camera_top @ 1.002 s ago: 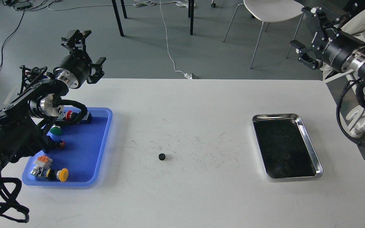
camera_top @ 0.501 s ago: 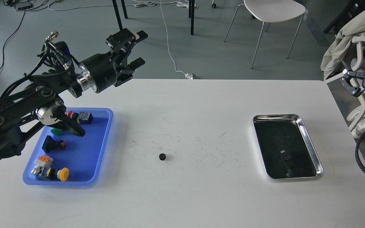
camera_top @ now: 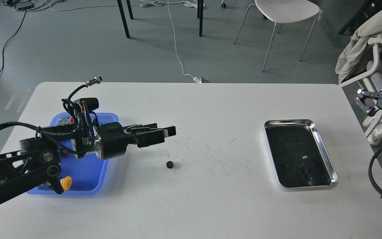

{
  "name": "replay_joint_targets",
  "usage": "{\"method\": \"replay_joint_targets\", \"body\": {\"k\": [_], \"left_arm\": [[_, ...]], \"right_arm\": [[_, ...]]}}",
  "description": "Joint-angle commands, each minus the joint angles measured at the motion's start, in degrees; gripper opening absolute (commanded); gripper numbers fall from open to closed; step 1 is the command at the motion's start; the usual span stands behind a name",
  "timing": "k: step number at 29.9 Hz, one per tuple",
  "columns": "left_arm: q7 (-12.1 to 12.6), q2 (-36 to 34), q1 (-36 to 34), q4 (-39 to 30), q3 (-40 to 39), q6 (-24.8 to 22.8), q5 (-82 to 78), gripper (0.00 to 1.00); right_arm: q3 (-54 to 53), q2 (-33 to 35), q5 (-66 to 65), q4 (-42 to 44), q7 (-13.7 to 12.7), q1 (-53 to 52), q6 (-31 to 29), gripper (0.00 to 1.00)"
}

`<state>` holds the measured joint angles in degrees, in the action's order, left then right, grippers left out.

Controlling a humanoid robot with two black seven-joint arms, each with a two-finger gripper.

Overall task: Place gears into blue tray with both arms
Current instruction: 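Reach the left gripper from the blue tray toward the black part, then close the left gripper on the black part on the table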

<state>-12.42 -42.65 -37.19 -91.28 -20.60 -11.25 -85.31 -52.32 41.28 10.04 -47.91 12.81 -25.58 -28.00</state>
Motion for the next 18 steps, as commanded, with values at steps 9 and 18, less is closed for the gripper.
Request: {"method": "replay_joint_targets", "body": {"k": [9, 18], "left_arm": [[0.1, 5.9, 4.8, 4.8, 0.6, 4.0, -29.2, 0.89], [1.8, 12.0, 6.3, 10.8, 1.8, 4.5, -36.4, 0.87]], "right_arm": [[1.4, -0.4, -1.0, 3.1, 0.0, -1.2, 0.0, 0.97], [1.4, -0.5, -1.1, 4.6, 0.1, -1.5, 0.0, 0.97]]}}
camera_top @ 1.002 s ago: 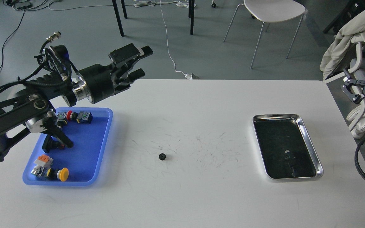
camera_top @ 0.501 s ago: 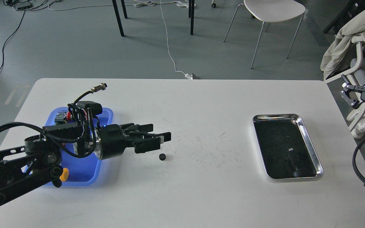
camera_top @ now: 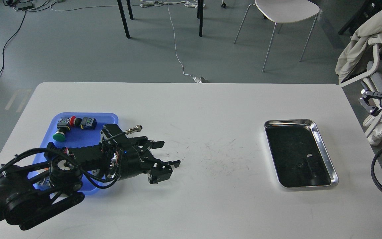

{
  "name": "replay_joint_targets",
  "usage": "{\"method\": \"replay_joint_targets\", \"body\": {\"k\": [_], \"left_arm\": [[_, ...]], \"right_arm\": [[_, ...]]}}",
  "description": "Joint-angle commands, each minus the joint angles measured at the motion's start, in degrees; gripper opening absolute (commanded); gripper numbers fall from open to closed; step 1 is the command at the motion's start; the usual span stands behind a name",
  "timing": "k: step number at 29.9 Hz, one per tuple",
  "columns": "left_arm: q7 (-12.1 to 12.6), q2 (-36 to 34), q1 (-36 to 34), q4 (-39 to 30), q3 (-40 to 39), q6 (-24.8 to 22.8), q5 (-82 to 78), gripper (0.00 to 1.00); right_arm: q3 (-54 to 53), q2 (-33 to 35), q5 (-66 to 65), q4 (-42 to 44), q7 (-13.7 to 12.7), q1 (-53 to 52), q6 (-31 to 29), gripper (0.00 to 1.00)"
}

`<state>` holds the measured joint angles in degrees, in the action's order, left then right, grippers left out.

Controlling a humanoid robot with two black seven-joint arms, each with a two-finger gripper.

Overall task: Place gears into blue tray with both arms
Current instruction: 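Close the left gripper on the black part on the table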

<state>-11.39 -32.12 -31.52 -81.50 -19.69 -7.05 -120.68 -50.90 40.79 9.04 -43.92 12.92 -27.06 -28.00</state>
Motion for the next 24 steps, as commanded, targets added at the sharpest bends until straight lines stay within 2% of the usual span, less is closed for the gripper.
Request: {"method": "replay_joint_targets", "body": {"k": [1, 6, 16, 24], "left_arm": [[1.1, 2.0, 0.7, 1.4, 1.1, 0.6, -1.7, 0.87], [1.3, 4.0, 0.7, 4.3, 1.7, 1.9, -4.3, 0.87], [1.5, 6.1, 0.7, 8.0, 2.1, 2.1, -4.3, 0.73], [1.4, 7.2, 0.7, 11.8, 4.8, 4.6, -4.3, 0.65]], "right_arm": [[0.1, 0.0, 0.0, 0.6, -0.1, 0.0, 0.0, 0.97], [0.2, 0.0, -0.1, 0.6, 0.0, 0.0, 0.0, 0.97], [0.2, 0.1, -0.1, 0.7, -0.1, 0.0, 0.0, 0.97], [0.2, 0.1, -0.1, 0.7, 0.0, 0.0, 0.0, 0.97]]}}
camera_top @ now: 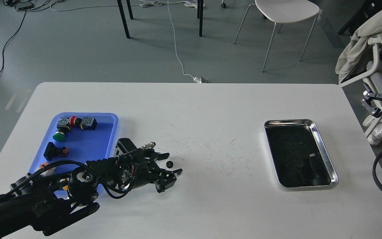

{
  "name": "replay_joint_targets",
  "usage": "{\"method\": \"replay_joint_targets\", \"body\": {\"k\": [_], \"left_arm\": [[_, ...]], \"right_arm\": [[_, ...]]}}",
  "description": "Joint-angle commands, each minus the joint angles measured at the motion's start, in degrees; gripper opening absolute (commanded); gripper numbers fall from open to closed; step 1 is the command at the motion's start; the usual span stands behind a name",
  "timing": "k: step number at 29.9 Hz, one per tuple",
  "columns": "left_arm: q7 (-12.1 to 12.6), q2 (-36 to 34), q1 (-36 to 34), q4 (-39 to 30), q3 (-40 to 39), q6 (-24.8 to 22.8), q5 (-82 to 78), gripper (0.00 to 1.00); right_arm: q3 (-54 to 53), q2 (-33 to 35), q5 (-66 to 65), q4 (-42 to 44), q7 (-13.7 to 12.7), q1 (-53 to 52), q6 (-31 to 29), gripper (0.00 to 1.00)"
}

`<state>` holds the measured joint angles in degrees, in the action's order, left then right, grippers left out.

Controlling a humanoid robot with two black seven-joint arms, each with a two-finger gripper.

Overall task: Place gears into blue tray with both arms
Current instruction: 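Close the left gripper on the black part on the table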

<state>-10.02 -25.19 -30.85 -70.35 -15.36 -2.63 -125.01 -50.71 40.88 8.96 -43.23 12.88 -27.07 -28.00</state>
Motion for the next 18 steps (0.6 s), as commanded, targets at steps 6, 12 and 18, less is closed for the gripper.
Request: {"method": "replay_joint_targets", "body": {"k": [6, 12, 18], "left_arm": [[0.0, 0.3, 0.0, 0.7, 0.4, 0.2, 0.0, 0.51], [-0.4, -0.3, 0.0, 0.7, 1.1, 0.2, 0.0, 0.24], [-0.5, -0.7, 0.2, 0.7, 1.1, 1.0, 0.0, 0.10]], "right_arm": [[0.0, 0.0, 0.0, -0.1, 0.0, 0.0, 0.0, 0.97], [0.0, 0.0, 0.0, -0.1, 0.0, -0.1, 0.0, 0.97], [0.0, -0.1, 0.0, -0.1, 0.0, -0.1, 0.0, 0.97]]}}
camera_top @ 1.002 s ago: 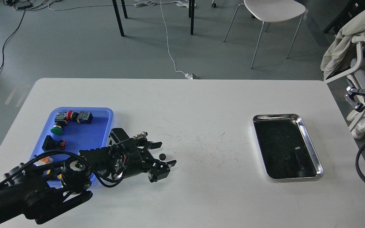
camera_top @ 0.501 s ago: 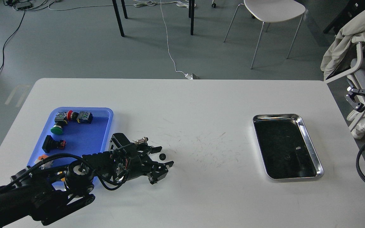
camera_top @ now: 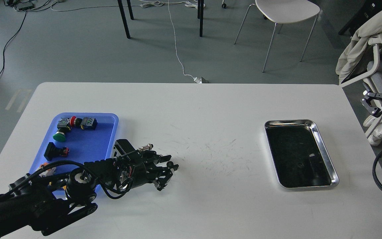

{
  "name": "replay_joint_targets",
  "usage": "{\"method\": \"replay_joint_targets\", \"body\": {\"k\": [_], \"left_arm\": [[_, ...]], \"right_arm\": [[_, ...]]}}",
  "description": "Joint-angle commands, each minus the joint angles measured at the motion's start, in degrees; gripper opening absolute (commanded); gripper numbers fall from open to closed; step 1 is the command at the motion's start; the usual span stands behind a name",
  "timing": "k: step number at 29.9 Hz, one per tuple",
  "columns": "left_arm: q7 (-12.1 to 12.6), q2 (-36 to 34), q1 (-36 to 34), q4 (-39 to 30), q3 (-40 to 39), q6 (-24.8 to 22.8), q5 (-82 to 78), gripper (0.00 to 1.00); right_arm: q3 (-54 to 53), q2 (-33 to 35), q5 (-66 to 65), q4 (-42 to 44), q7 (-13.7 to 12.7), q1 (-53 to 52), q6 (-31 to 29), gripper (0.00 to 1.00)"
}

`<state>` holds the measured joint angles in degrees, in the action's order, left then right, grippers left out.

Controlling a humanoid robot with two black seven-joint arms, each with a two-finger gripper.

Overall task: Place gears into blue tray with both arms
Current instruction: 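Close the left gripper on the black part on the table, then carry the black part into the blue tray and release it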

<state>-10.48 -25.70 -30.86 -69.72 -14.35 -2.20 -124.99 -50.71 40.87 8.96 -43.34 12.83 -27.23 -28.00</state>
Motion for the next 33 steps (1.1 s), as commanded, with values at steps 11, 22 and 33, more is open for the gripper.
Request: {"method": "replay_joint_targets", "body": {"k": [11, 22, 33], "left_arm": [[-0.2, -3.2, -0.9, -2.2, -0.8, 3.2, 2.4, 0.06], [-0.6, -12.7, -7.9, -7.9, -3.6, 3.2, 13.9, 0.06], [-4.0, -23.0, -5.2, -5.9, -5.1, 4.4, 26.1, 0.06]], "right_arm": [[0.0, -1.3, -2.4, 0.1, 0.0, -1.0, 0.0, 0.97], [0.0, -1.1, -2.5, 0.1, 0.0, -1.2, 0.0, 0.97], [-0.1, -1.2, -2.4, 0.2, 0.0, -1.0, 0.0, 0.97]]}}
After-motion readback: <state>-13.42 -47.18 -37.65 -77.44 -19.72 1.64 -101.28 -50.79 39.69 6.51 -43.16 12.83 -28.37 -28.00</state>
